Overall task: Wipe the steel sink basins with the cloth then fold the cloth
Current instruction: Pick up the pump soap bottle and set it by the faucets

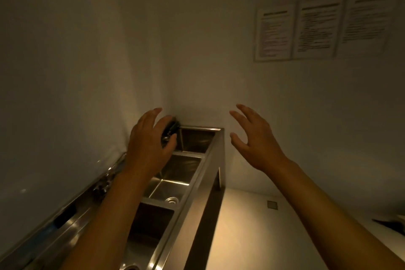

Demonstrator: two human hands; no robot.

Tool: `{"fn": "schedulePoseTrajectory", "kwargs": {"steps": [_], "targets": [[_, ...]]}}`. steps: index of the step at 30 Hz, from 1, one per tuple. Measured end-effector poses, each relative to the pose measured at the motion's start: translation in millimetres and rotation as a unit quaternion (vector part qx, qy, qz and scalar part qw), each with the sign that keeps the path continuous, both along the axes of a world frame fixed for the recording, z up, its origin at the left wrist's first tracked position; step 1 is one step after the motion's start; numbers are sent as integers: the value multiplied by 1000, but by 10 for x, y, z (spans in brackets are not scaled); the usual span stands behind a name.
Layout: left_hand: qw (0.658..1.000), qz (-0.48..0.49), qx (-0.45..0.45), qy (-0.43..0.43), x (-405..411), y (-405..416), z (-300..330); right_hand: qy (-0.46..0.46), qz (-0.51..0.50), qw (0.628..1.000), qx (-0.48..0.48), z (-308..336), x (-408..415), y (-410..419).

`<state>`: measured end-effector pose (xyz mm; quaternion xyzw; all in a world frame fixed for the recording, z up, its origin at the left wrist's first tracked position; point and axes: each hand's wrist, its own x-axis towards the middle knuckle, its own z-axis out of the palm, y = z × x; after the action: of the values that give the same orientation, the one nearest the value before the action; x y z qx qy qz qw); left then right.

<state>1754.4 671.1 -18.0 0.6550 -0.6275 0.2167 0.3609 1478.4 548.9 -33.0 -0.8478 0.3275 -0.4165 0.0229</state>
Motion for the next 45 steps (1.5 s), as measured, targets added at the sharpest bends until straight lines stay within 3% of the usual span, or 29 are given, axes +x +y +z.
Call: {"fn": "schedulePoseTrajectory", "kwargs": {"steps": [10, 19, 32, 45], "targets": [[986, -165, -8, 5, -1143, -1100, 65, -19, -148, 989, -20, 165, -1374, -252], [975, -223, -26, 2, -1370, -1927, -1, -10, -219, 975, -36, 191, -1590, -642], [970, -240, -43, 16, -516, -3496, 4, 4, -244, 969, -32, 175, -700, -2073], [988, -153, -20, 17, 1007, -4553, -120, 3, -178, 984, 4, 99, 856, -3569]]}}
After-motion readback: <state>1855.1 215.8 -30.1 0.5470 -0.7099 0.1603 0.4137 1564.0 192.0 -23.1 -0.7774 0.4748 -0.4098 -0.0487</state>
